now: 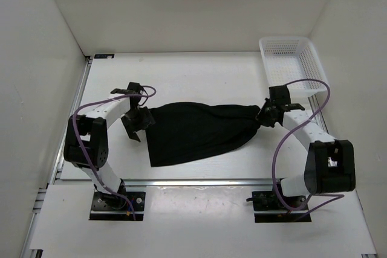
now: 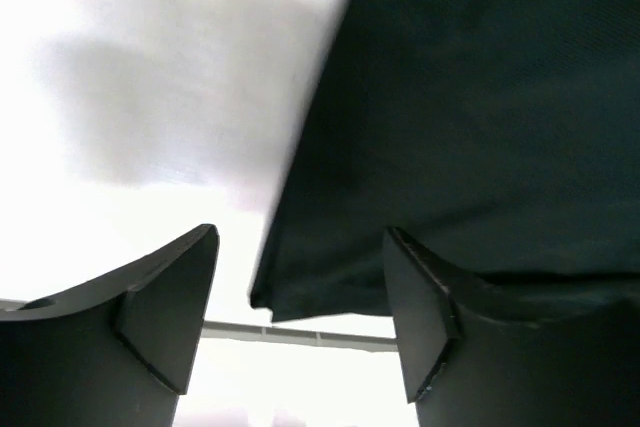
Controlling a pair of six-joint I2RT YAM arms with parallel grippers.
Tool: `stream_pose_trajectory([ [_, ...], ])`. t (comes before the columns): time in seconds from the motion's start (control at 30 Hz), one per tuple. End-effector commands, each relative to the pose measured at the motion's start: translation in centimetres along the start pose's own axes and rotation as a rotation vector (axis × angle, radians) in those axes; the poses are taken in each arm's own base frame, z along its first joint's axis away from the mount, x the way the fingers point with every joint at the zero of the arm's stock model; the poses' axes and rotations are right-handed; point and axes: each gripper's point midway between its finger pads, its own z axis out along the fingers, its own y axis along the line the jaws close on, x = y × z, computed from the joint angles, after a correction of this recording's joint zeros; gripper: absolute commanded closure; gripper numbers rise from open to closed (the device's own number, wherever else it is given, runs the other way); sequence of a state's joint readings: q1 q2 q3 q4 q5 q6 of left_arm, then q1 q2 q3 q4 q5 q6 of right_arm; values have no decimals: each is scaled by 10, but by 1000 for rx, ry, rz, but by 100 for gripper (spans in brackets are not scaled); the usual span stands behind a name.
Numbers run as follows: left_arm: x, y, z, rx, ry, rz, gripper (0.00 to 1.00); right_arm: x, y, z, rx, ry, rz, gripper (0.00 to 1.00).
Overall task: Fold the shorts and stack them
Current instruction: Fold the shorts
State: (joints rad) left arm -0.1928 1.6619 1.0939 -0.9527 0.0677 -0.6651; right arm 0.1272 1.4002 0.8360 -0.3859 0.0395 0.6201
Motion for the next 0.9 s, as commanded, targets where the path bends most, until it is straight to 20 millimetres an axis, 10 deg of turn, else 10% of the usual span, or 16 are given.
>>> stream_pose_trajectory([
  [0.0, -7, -20, 4, 48, 0, 39, 23, -28, 10, -26, 9, -94, -57, 100],
  [0.23, -3, -28, 15, 41, 29, 61, 90, -47, 40, -53, 25, -181, -164, 100],
  [0.53, 2, -31, 36, 33, 57, 86, 90, -43, 93, -83, -23, -255, -295, 100],
  [0.87, 5, -30, 45, 28, 77, 85, 90, 19, 202, -113, -135, -289, -572, 100],
])
